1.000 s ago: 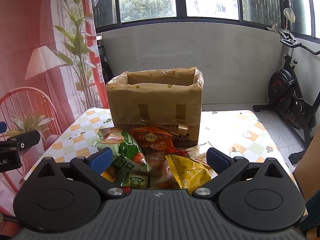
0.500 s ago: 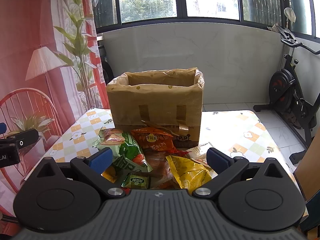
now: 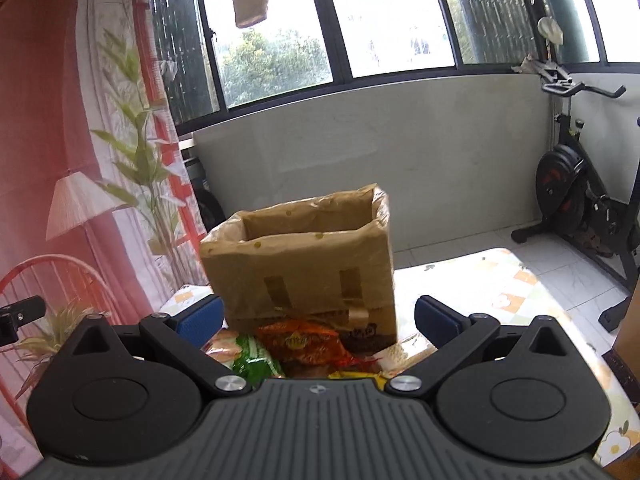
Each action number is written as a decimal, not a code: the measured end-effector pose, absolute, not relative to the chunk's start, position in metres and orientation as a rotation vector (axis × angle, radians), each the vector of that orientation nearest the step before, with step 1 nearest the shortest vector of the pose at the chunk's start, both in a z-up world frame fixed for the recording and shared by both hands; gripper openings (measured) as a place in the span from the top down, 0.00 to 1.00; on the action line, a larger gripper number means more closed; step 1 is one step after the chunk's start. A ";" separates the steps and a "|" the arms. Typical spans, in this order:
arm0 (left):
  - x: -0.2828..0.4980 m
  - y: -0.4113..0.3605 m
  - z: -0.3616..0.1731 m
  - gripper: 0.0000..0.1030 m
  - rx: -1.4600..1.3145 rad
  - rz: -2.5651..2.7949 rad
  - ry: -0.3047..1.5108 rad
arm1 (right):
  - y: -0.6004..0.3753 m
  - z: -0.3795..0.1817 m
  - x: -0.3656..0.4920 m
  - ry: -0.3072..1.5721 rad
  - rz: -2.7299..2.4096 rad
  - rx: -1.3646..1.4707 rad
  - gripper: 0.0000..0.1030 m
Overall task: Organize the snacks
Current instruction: 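Move both tools down toward the snack pile in front of the box, then grasp the red-green snack bag with left tool while right tool grasps the yellow chip bag, then lift both bags over the box and open both tools to drop them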
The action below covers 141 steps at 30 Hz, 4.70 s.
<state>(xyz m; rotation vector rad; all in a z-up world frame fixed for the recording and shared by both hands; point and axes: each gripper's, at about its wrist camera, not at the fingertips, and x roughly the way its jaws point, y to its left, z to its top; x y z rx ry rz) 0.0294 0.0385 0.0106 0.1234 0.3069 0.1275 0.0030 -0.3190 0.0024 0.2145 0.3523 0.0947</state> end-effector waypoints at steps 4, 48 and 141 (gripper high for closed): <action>0.051 0.044 0.002 0.03 0.145 0.146 0.306 | -0.332 -0.002 0.016 0.220 0.124 0.236 0.00; 0.150 0.032 -0.151 0.14 0.018 -0.058 0.764 | -0.319 -0.177 0.116 0.717 0.201 -0.094 0.07; 0.191 0.010 0.014 0.33 -0.140 -0.338 0.251 | -0.351 0.030 0.151 0.176 0.459 0.185 0.51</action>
